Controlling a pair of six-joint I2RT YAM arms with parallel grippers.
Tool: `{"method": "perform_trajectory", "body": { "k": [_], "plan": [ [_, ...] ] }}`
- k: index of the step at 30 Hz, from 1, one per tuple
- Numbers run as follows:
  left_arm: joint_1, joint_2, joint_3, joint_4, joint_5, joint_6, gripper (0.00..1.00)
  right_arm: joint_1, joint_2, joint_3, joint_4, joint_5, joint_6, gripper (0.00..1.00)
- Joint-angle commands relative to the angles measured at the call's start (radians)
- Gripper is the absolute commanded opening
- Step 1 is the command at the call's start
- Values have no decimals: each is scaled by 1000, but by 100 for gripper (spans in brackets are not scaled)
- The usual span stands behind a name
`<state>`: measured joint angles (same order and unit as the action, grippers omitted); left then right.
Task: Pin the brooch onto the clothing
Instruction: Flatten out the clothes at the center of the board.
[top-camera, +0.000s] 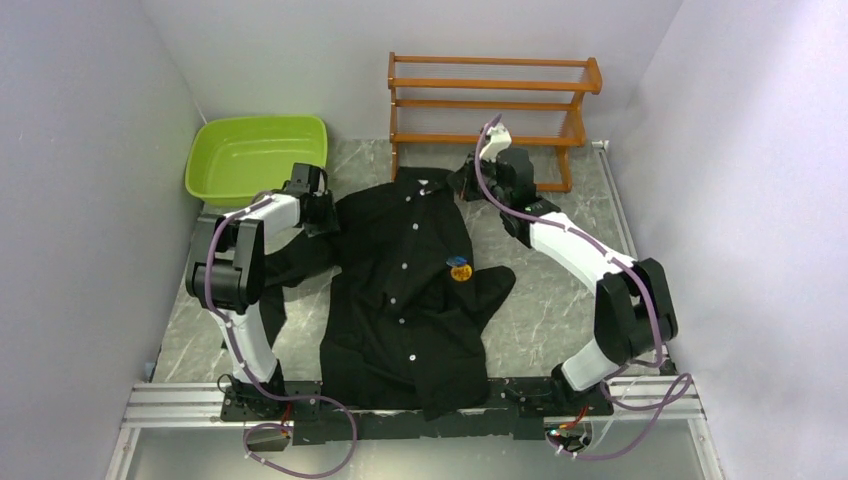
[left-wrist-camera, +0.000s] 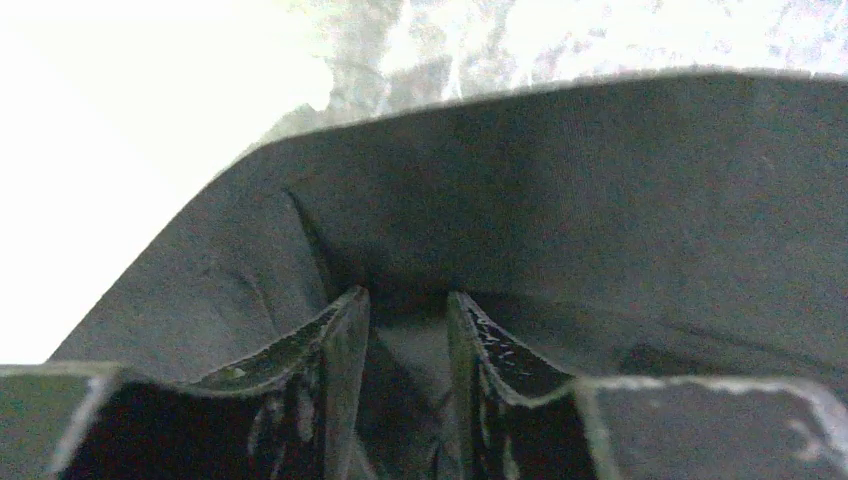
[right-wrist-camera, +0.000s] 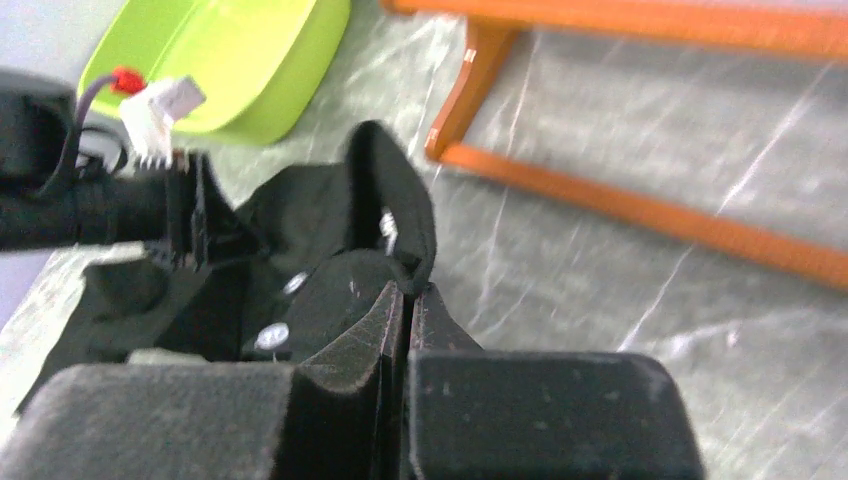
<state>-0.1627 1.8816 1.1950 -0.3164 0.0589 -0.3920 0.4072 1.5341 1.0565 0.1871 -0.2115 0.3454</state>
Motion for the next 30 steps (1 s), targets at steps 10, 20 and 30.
{"method": "perform_trajectory", "body": {
  "k": [10,20,30],
  "plan": [
    [21,-193,7,-21,-53,1,67,-8,101,259,-59,241,-126,93],
    [22,-544,-184,-143,-73,-63,86,-121,-224,-176,-290,117,85,96],
    [134,-616,-350,-215,-181,-291,94,-392,-290,-581,-202,-26,245,92]
  ]
}}
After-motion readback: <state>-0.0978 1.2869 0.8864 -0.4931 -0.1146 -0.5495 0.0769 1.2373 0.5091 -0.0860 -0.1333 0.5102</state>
